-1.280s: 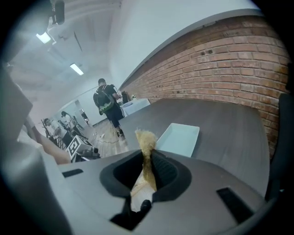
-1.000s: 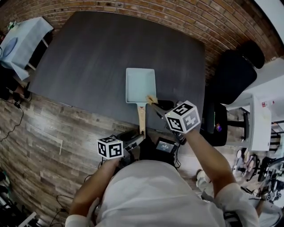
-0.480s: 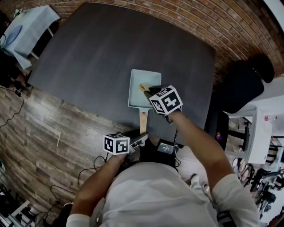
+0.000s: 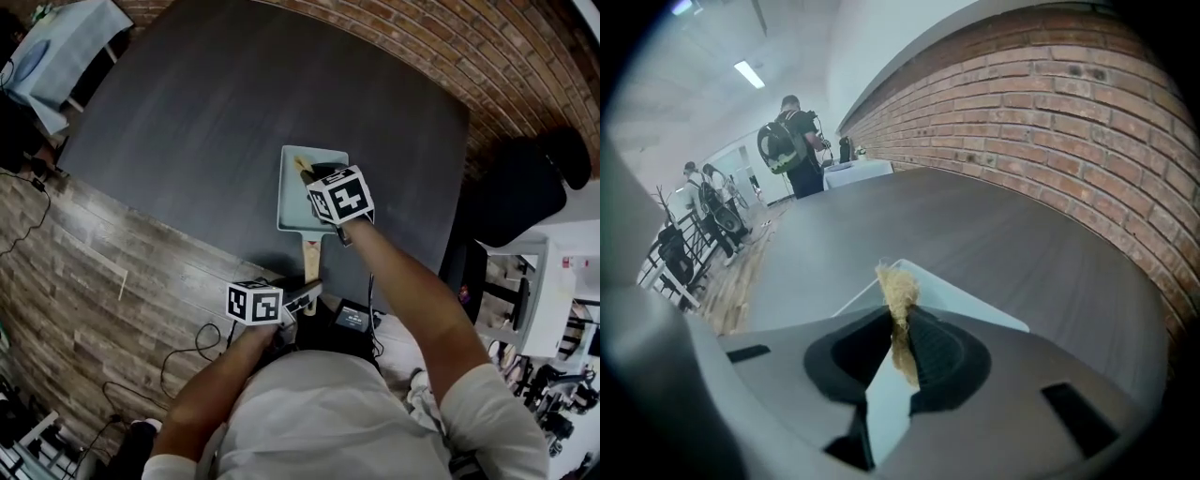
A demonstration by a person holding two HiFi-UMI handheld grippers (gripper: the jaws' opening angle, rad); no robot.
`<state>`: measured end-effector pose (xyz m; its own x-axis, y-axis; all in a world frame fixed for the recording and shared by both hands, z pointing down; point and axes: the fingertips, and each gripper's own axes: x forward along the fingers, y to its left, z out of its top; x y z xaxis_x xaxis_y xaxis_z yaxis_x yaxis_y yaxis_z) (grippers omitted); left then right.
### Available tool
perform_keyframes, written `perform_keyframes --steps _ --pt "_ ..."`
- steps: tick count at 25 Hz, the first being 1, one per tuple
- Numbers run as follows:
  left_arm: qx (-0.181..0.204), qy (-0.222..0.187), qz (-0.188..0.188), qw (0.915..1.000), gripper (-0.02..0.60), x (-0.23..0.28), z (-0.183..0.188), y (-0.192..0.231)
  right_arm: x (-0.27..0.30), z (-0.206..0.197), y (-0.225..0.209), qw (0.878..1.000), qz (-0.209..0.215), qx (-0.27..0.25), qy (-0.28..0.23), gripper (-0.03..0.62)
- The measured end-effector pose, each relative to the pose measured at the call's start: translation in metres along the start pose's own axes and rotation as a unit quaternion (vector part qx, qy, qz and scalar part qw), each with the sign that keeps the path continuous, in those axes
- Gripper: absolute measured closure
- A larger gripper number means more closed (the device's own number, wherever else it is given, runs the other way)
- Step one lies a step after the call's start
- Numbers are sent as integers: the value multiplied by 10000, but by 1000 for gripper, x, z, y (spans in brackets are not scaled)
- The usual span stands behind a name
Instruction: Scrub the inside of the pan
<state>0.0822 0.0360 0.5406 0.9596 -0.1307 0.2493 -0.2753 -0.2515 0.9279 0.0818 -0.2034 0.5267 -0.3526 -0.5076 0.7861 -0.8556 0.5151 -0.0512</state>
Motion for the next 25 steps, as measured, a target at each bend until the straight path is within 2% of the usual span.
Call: perform_keyframes --steps 7,12,25 --pt "-29 235 235 9994 448 0 0 0 25 13 -15 9981 -513 -347 55 534" --pt "301 583 405 9970 443 -2 -2 1 41 14 -4 9905 -661 -1136 408 534" --pt "753 1100 399 9903 430 -2 -8 0 41 -2 21 9762 -65 -1945 956 542"
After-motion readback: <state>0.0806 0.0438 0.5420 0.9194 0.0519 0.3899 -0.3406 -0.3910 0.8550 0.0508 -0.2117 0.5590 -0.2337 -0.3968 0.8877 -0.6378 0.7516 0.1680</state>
